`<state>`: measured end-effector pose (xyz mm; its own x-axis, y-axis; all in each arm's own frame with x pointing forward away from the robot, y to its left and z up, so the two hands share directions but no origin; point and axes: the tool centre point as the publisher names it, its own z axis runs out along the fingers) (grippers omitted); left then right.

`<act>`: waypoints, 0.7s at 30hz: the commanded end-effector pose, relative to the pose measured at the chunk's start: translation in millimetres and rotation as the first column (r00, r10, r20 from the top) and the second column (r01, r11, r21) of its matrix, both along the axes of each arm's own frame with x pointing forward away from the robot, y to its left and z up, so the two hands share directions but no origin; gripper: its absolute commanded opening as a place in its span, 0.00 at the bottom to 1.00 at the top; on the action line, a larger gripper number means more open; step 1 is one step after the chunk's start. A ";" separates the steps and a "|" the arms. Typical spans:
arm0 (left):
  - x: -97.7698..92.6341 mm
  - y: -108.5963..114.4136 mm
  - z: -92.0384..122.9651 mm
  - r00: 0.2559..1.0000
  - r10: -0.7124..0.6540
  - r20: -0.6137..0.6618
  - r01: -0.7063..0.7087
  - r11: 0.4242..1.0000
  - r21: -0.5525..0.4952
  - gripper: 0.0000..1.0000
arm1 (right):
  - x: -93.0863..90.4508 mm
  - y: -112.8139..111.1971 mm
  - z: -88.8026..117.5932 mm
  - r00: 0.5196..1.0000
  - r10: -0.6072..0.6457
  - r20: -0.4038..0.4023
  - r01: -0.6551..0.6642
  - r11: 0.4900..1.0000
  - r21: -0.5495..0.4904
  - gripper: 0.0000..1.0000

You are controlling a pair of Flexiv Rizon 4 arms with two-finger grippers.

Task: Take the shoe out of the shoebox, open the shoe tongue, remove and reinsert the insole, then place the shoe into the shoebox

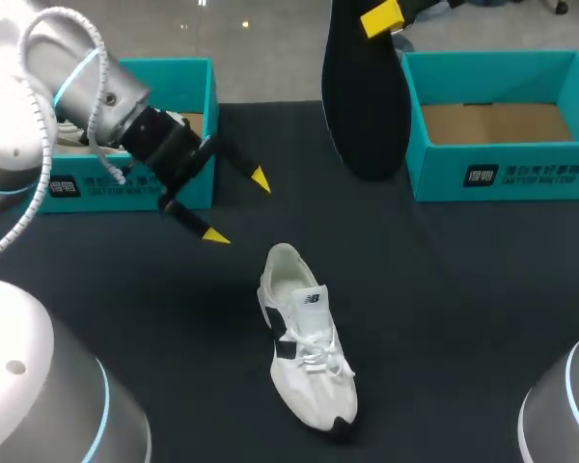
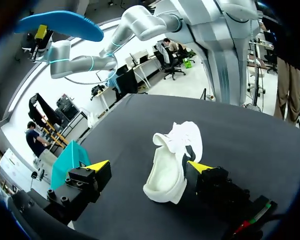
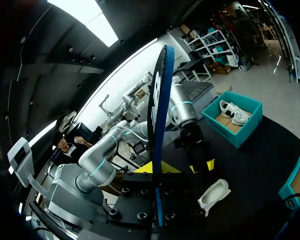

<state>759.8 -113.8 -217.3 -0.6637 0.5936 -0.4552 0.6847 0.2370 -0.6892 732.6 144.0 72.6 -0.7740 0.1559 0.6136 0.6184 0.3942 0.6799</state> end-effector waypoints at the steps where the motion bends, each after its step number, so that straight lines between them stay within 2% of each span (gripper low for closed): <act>1: -9.0 3.2 -2.0 0.815 0.579 0.005 -0.440 0.625 -0.644 1.00 | 2.1 1.5 0.4 1.000 0.003 -0.002 -0.003 1.000 -0.004 0.00; 15: -10.5 5.4 3.2 0.822 0.564 0.076 -0.390 0.656 -0.646 1.00 | 2.1 1.5 0.4 1.000 0.003 -0.002 -0.003 1.000 -0.004 0.00; 21: -3.3 10.8 13.3 0.819 0.554 0.149 -0.346 0.684 -0.642 1.00 | 2.1 1.5 0.4 1.000 0.003 -0.002 -0.003 1.000 -0.004 0.00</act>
<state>763.2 -105.8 -205.7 -0.6023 0.1121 -0.7904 0.7923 0.2052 -0.5746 732.8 144.1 72.6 -0.7741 0.1560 0.6135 0.6183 0.3944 0.6798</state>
